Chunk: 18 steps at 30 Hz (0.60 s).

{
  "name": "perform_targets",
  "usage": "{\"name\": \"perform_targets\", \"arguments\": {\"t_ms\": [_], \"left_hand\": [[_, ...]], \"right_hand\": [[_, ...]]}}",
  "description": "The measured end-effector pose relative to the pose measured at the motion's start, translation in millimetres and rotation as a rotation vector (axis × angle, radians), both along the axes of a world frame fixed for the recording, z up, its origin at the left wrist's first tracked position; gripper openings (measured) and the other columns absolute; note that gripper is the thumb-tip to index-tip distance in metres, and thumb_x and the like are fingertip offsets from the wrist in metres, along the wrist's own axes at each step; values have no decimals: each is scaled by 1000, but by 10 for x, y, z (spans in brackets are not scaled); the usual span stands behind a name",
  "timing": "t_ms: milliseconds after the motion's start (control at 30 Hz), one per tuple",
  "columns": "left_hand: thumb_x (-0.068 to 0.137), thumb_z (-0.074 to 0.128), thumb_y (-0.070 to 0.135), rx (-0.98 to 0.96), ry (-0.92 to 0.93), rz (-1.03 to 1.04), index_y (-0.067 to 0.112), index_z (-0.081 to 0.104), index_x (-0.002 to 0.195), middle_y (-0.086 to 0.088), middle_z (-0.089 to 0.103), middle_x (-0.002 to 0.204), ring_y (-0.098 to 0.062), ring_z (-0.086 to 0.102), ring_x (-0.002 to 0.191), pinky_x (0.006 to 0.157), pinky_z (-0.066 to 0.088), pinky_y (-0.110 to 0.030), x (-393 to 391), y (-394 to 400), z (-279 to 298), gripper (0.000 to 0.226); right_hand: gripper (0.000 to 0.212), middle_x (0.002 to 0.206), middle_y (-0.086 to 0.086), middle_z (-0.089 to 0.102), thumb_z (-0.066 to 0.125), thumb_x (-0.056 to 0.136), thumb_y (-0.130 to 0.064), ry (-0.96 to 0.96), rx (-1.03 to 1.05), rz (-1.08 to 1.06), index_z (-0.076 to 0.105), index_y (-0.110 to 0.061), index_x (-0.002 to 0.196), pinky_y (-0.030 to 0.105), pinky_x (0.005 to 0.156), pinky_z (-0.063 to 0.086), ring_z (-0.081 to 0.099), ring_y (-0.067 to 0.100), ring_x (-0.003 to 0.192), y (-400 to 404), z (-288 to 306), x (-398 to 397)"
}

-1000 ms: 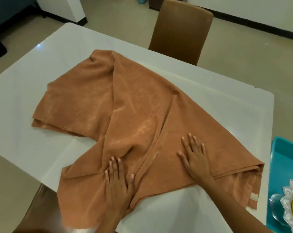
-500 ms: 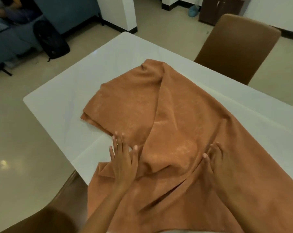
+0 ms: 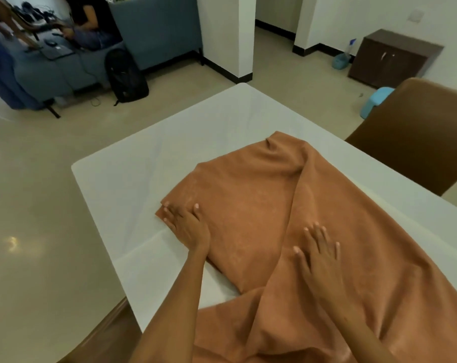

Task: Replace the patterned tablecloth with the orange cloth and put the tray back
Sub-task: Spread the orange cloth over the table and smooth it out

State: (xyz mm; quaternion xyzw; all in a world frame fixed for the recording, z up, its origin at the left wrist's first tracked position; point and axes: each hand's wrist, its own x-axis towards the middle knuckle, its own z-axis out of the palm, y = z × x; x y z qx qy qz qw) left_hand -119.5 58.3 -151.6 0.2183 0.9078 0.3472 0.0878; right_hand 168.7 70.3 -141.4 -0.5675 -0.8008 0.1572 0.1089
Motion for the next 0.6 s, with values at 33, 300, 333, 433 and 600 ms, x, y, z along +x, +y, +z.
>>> {"name": "perform_targets", "arguments": {"t_ms": [33, 300, 333, 433, 600], "left_hand": [[101, 35, 31, 30, 8, -28, -7, 10, 146, -21, 14, 155, -27, 8, 146, 117, 0, -32, -16, 43, -36, 64], [101, 29, 8, 156, 53, -224, 1, 24, 147, -14, 25, 154, -24, 17, 144, 117, 7, -27, 254, 387, -231, 46], [101, 30, 6, 168, 61, -278, 2, 25, 146, -13, 26, 153, -22, 18, 144, 117, 5, -25, 307, 471, -235, 46], [101, 31, 7, 216, -18, -443, 6, 33, 144, -7, 29, 153, -14, 21, 142, 114, 3, -15, 509, 724, -246, 43], [102, 36, 22, 314, -415, -551, 10, 52, 134, -8, 52, 136, -20, 45, 128, 108, 31, -26, 926, 1083, 46, 37]], "right_hand": [[71, 158, -2, 5, 7, 89, -61, -14, -4, -50, 17, -23, 148, 44, 117, -1, 1, 14, 146, 85, -34, 98], [69, 157, -9, -1, 4, 87, -65, -158, -67, -277, 7, -33, 149, 46, 116, 12, 2, 12, 145, -23, -333, 896], [69, 157, -10, 1, 5, 87, -64, -159, -78, -320, 8, -33, 149, 47, 116, 13, 3, 12, 145, -86, -296, 931], [68, 157, -7, 3, 4, 87, -62, -183, -115, -412, 6, -32, 147, 48, 115, 12, 5, 14, 145, -241, -289, 1096], [80, 158, -3, 10, 3, 82, -66, -118, -148, -494, 17, -24, 149, 47, 115, 10, 7, 15, 146, -336, -129, 1296]]}}
